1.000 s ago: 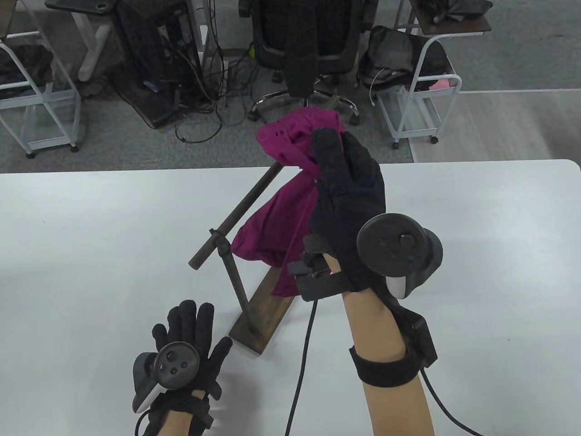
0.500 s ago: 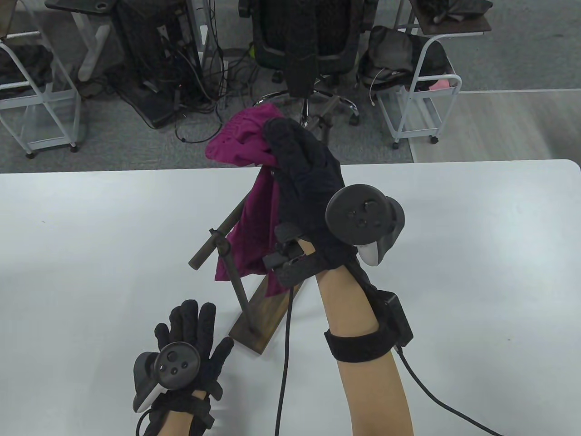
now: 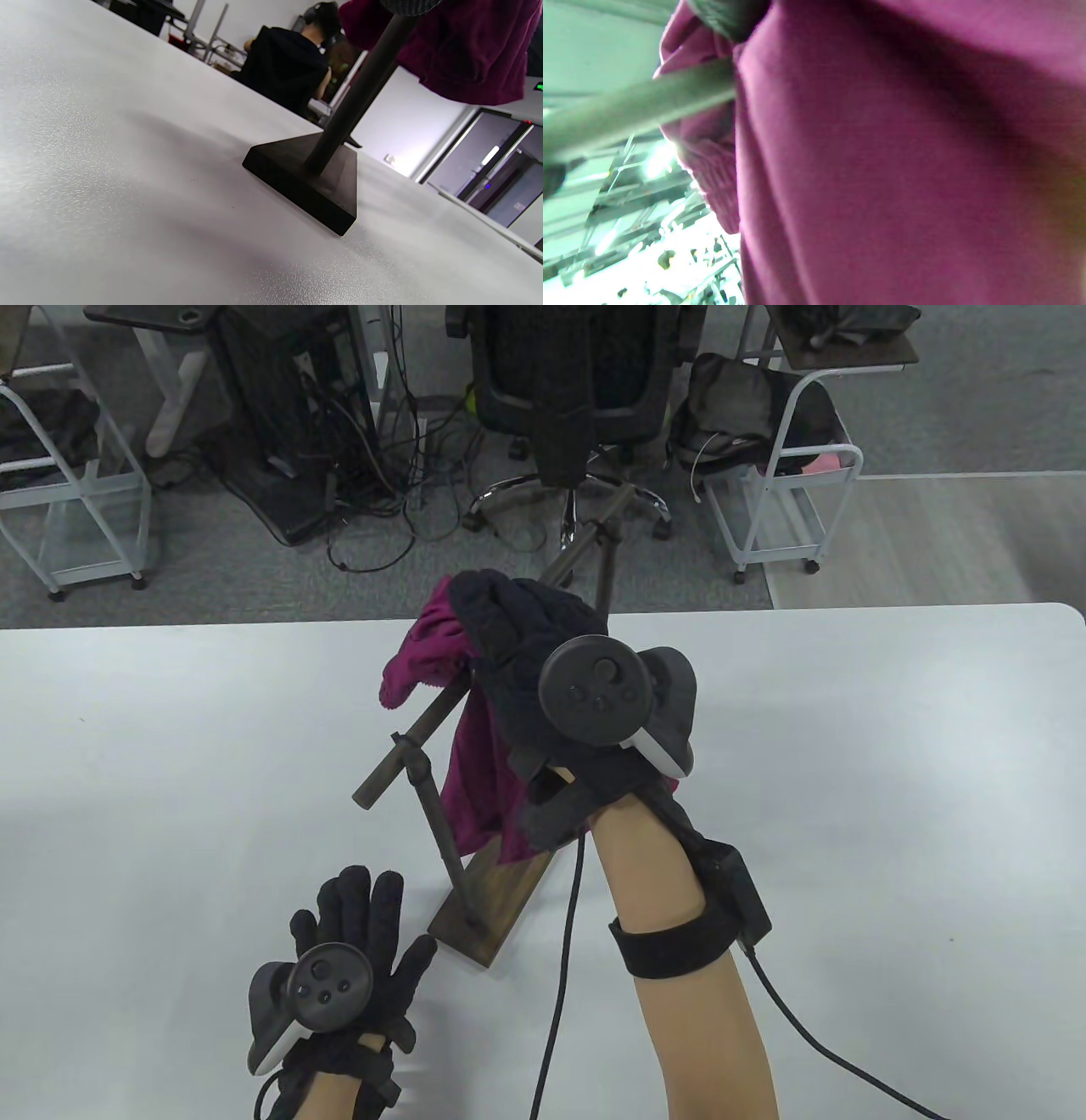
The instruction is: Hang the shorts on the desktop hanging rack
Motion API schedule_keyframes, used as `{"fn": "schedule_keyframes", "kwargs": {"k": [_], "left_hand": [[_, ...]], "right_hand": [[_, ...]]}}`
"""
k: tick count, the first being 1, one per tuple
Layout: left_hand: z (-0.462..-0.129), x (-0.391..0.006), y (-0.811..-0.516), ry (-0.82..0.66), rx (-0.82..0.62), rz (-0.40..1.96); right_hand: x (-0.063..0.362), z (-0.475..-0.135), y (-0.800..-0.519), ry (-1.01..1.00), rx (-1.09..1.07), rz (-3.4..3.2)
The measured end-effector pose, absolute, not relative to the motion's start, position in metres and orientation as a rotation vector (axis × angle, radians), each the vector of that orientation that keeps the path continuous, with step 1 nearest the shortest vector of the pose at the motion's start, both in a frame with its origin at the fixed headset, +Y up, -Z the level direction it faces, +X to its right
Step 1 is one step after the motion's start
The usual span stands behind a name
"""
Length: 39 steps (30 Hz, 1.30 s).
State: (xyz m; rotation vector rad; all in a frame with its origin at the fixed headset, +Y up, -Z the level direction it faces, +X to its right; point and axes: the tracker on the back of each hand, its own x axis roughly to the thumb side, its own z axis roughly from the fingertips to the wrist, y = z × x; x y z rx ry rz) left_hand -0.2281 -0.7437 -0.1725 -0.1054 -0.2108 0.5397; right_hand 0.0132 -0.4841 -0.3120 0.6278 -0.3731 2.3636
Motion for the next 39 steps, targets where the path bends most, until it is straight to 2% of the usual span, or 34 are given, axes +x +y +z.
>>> {"fn": "schedule_keyframes", "kwargs": {"k": [3, 8, 16, 22, 39], "left_hand": [[-0.172, -0.228, -0.743, -0.214, -0.103, 0.540], [-0.172, -0.228, -0.743, -0.216, -0.100, 0.539], [-0.173, -0.228, -0.743, -0.209, -0.104, 0.538], [-0.173, -0.228, -0.743, -0.203, -0.109, 0.537], [-0.172, -0.229, -0.741, -0.199, -0.099, 0.531]], "right_hand": [[0.014, -0.314, -0.489, -0.290, 0.652, 2.332], [0.017, -0.311, -0.495, -0.274, 0.678, 2.322], [0.025, -0.297, -0.512, -0.418, 0.642, 2.418], [0.033, -0.288, -0.527, -0.436, 0.593, 2.508], [0.095, -0.265, -0.585, -0.359, 0.407, 2.564]]}}
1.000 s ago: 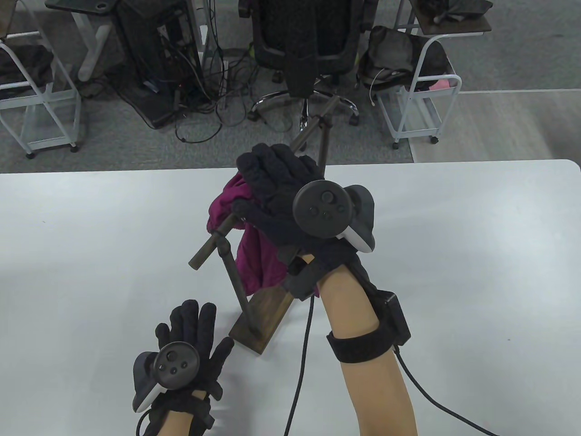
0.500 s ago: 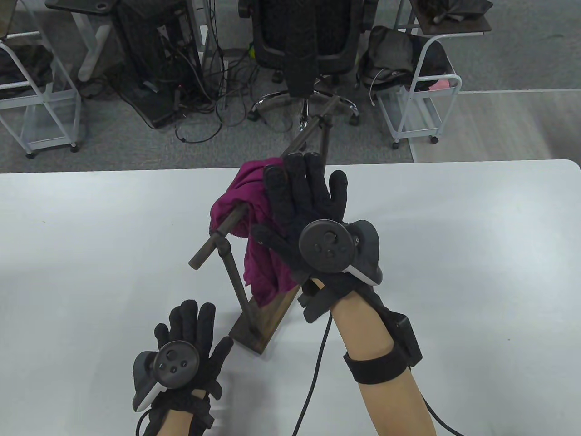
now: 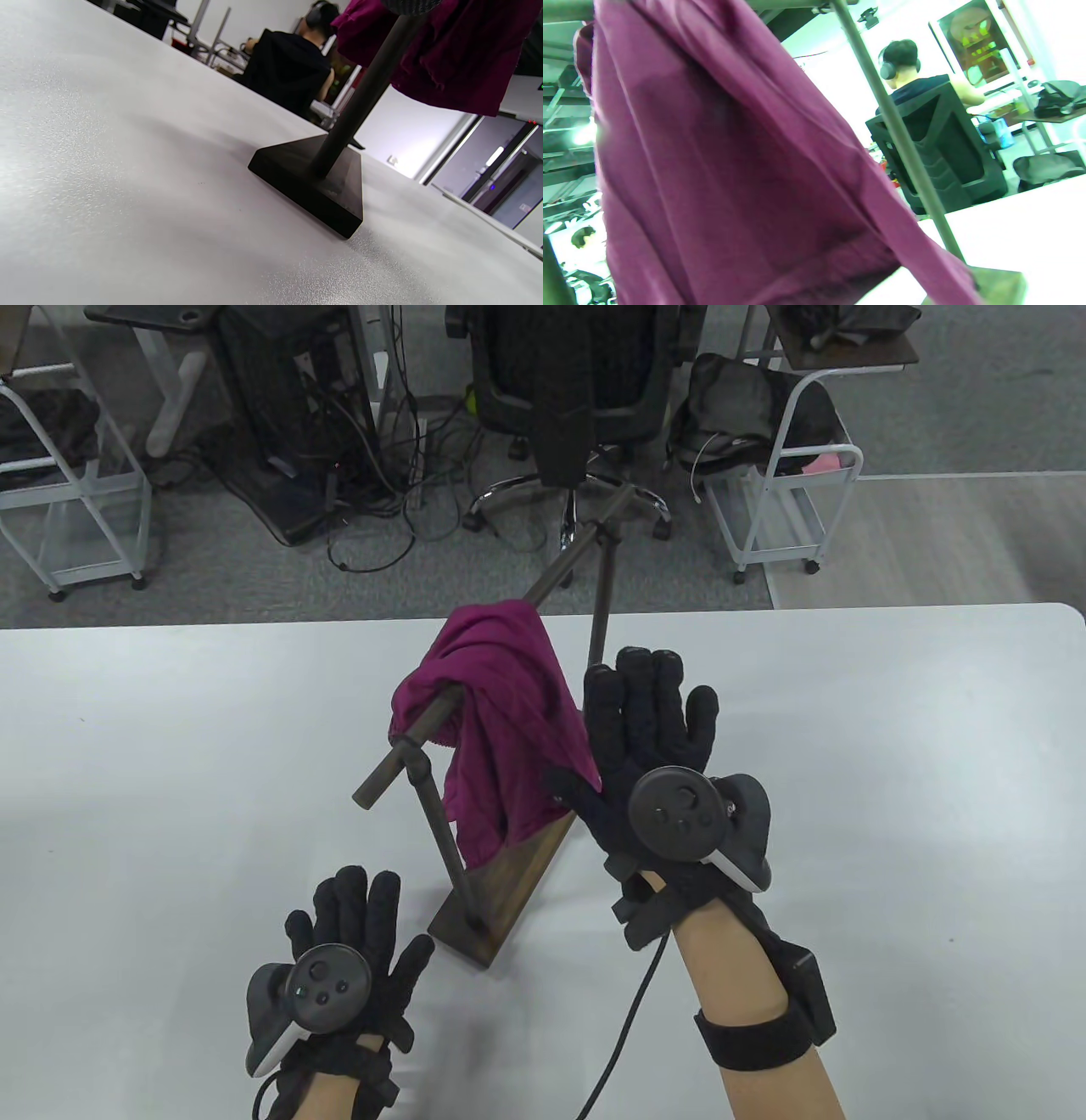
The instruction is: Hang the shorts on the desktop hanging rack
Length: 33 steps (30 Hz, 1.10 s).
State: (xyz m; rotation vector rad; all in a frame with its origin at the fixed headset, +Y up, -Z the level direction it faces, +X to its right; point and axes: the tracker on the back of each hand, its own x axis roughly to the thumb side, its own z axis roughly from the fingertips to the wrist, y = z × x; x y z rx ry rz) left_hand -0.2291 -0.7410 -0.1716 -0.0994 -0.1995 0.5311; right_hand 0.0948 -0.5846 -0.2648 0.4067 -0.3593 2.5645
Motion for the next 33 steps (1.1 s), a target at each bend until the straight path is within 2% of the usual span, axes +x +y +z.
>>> {"fn": "schedule_keyframes", "kwargs": {"k": [18, 33], "left_hand": [[-0.173, -0.231, -0.741, -0.179, -0.115, 0.535], [-0.174, -0.231, -0.740, -0.161, -0.121, 0.532]], "right_hand": [[0.194, -0.235, -0.652, -0.146, 0.105, 2.505], [0.222, -0.203, -0.707, 0.056, 0.031, 2.548]]}}
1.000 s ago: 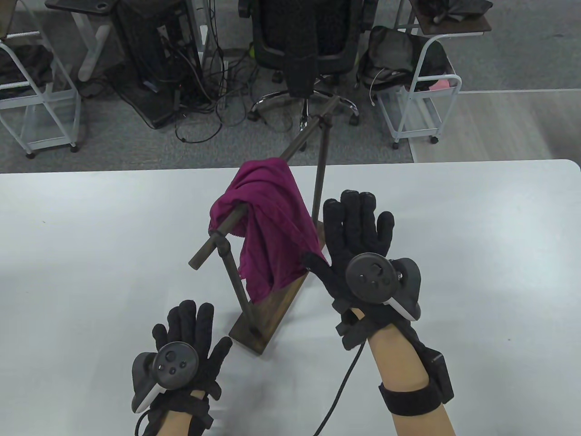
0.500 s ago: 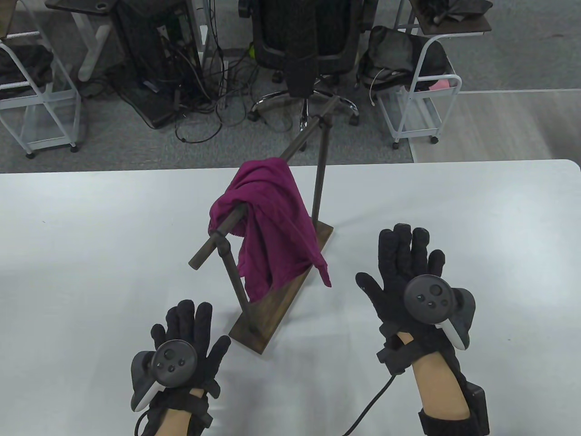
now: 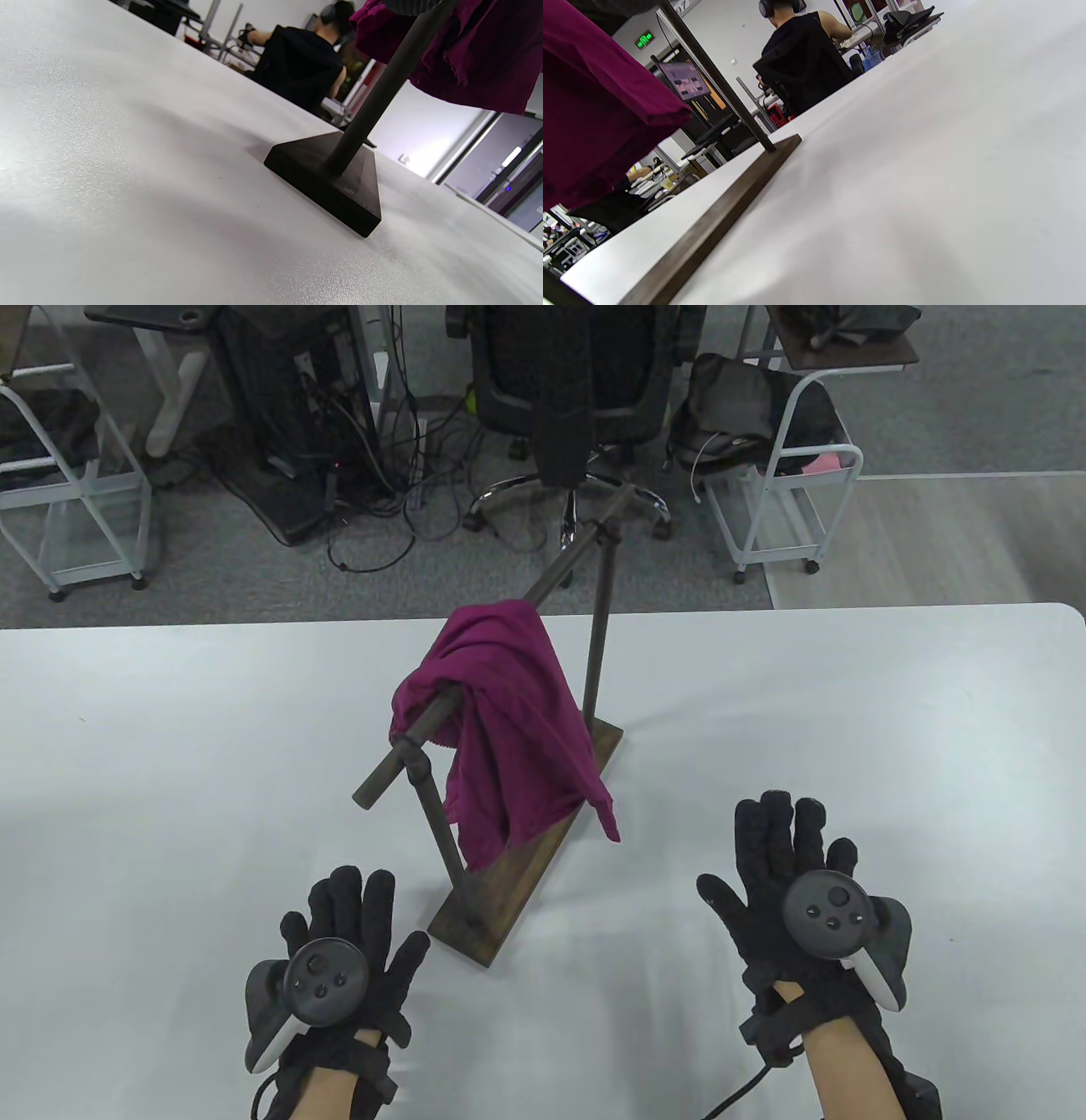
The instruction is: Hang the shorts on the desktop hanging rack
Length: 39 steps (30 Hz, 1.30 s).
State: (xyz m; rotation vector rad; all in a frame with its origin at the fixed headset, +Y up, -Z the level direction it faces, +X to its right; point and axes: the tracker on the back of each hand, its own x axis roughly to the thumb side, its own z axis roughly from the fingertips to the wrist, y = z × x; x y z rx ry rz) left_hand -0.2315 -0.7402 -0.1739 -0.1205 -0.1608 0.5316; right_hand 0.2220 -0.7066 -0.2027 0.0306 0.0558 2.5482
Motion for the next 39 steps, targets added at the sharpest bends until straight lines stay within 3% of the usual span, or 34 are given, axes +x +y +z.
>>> {"fn": "schedule_keyframes", "kwargs": {"k": [10, 17, 39], "left_hand": [[-0.174, -0.231, -0.741, -0.155, -0.123, 0.522], [-0.175, -0.231, -0.741, -0.157, -0.131, 0.525], [-0.173, -0.235, -0.737, -0.148, -0.115, 0.544]], "right_hand": [[0.225, -0.186, -0.730, 0.077, -0.001, 2.574], [0.222, -0.184, -0.743, 0.230, -0.048, 2.639], [0.213, -0.182, -0.750, 0.319, -0.067, 2.739]]}}
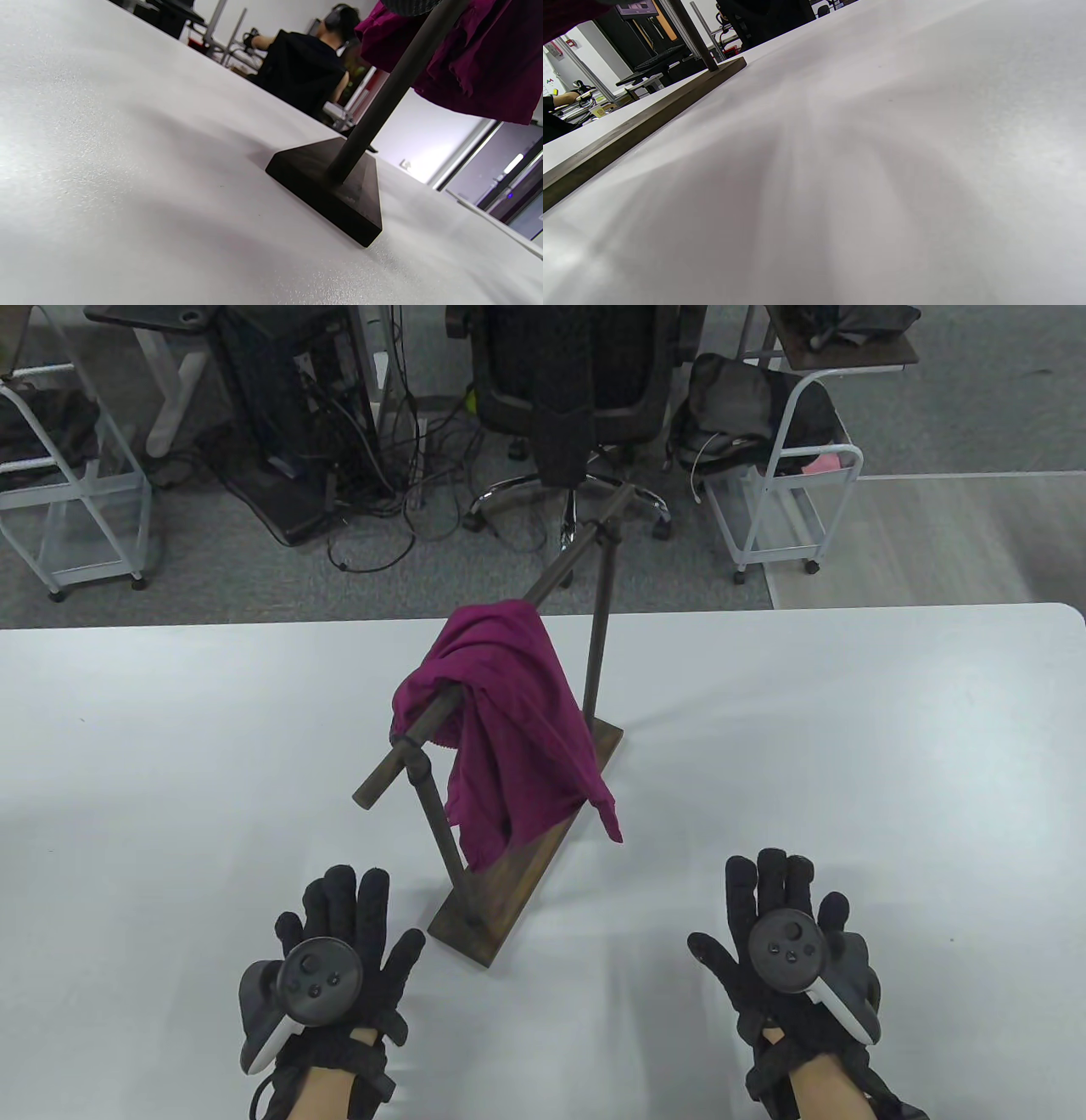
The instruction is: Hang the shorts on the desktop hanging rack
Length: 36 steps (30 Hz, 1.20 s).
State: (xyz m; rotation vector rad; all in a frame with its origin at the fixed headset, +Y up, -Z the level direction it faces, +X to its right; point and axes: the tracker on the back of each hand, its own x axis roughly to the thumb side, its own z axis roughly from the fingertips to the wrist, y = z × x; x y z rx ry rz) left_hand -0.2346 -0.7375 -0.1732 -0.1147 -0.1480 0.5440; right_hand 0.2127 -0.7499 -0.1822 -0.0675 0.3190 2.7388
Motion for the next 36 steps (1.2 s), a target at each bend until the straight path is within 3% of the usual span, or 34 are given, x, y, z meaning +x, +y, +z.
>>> {"fn": "schedule_keyframes", "kwargs": {"k": [36], "left_hand": [[-0.1732, -0.2354, -0.7398, -0.148, -0.126, 0.544]], "right_hand": [[0.2099, -0.1803, -0.7478, 0.348, -0.123, 2.788]]}}
